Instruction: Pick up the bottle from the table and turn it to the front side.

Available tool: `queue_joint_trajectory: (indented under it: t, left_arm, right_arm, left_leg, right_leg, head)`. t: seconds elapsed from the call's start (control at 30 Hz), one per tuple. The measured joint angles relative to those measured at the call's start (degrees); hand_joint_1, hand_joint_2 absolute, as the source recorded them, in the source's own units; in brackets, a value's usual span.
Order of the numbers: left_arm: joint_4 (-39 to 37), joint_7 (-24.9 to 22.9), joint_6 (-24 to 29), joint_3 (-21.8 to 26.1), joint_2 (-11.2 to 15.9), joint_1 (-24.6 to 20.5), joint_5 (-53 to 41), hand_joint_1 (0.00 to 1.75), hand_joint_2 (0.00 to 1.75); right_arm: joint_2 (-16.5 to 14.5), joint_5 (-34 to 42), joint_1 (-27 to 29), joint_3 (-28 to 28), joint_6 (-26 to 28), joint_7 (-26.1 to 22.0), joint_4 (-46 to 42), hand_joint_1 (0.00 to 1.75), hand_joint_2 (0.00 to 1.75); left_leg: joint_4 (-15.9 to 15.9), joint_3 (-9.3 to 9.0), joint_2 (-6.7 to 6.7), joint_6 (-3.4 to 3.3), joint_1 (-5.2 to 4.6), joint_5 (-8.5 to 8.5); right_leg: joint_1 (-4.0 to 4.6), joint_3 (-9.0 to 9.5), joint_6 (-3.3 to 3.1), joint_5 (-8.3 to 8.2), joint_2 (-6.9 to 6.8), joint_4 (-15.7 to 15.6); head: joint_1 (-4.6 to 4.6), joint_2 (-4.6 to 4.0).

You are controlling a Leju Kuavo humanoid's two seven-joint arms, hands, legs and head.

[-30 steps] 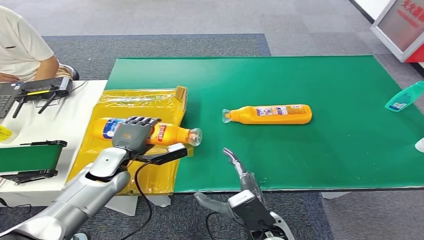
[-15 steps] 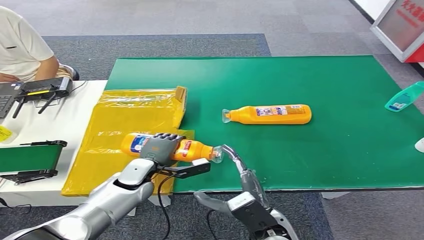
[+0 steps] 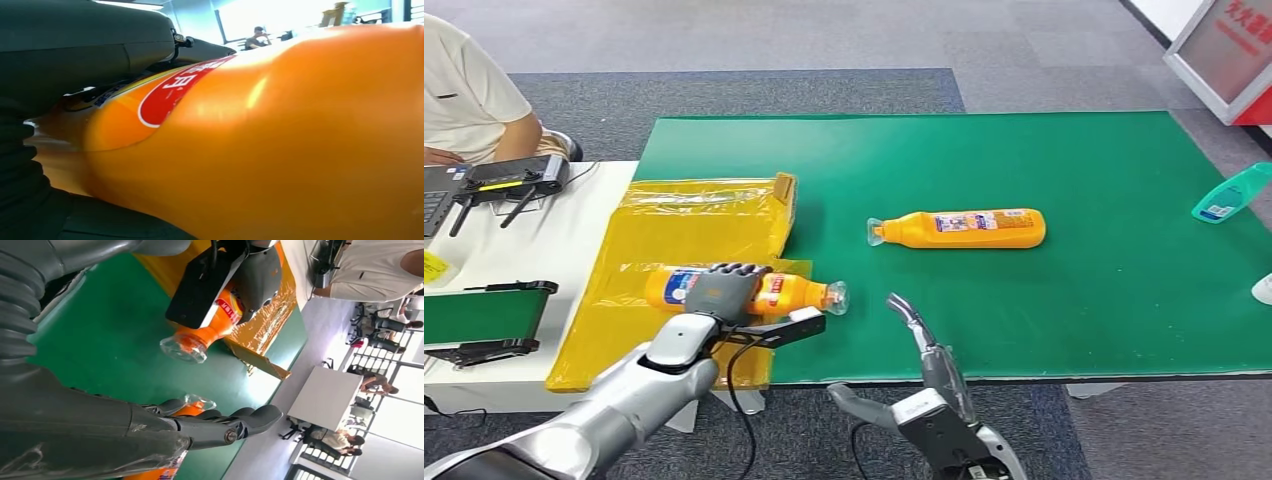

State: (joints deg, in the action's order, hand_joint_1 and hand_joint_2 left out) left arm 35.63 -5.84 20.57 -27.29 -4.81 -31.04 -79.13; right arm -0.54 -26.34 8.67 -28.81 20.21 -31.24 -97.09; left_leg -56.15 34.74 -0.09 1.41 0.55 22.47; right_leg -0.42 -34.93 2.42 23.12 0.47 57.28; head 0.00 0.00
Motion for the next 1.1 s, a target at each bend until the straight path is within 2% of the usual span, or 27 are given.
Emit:
queue_joint_trajectory:
  t: [0.07, 0.1, 0.37, 0.57, 0.93, 1.1]
  left_arm:
    - [0.00, -0.28, 0.27, 0.67, 0.22, -0.04, 0.13, 0.08, 1.75]
    - [0.00, -0.34, 0.51, 1.07, 0.31, -0.04, 0.53, 0.00, 1.75]
    - [0.08, 0.91, 1.90, 3.90, 0.63, 0.00, 2.26, 0.00, 1.75]
    - [2.70, 4.62, 1.05, 4.41, 0.51, 1.05, 4.71, 0.00, 1.75]
    - [16.97, 9.88, -0.23, 4.38, 0.61, 6.99, 12.62, 0.00, 1.75]
    - [27.17, 13.96, -4.27, 4.34, 0.68, 11.33, 24.65, 0.00, 1.75]
  right_arm:
    - [0.09, 0.05, 0.18, 0.04, 0.16, 0.07, 0.00, 0.00, 1.75]
    - [0.12, 0.10, 0.28, 0.05, 0.21, 0.11, 0.00, 0.00, 1.75]
    - [0.21, 0.56, 0.55, 0.13, 0.24, 0.49, 0.00, 0.00, 1.75]
    - [0.21, 1.13, 0.55, 0.15, 0.34, 0.48, 0.00, 0.00, 1.75]
    - [0.21, 1.33, 1.51, 0.15, 1.84, 0.49, 0.01, 0.00, 1.75]
    - [0.21, 1.29, 2.15, 0.16, 3.40, 0.65, -0.04, 0.00, 1.75]
  left_leg:
    - [0.00, 0.00, 0.00, 0.00, 0.00, -0.01]
    - [0.00, 0.00, 0.00, 0.00, 0.00, -0.01]
    - [0.00, 0.01, 0.00, -0.05, -0.01, -0.04]
    - [0.00, 0.02, 0.00, -0.05, -0.01, -0.04]
    - [0.00, 0.05, 0.00, -0.06, -0.01, -0.02]
    - [0.00, 0.05, 0.00, -0.07, -0.01, -0.01]
  right_leg:
    - [0.00, 0.00, -0.01, -0.01, 0.00, 0.00]
    - [0.00, 0.00, 0.00, -0.01, 0.00, 0.00]
    - [-0.01, 0.01, 0.02, -0.03, -0.01, 0.00]
    - [-0.02, 0.00, 0.03, -0.03, -0.01, 0.00]
    - [-0.02, -0.02, 0.04, -0.02, -0.01, 0.00]
    - [-0.02, -0.02, 0.04, -0.01, -0.01, -0.01]
  head:
    - [0.01, 0.00]
    - [0.01, 0.00]
    - [0.01, 0.00]
    - [0.00, 0.00]
    - [0.01, 0.00]
    - [0.02, 0.00]
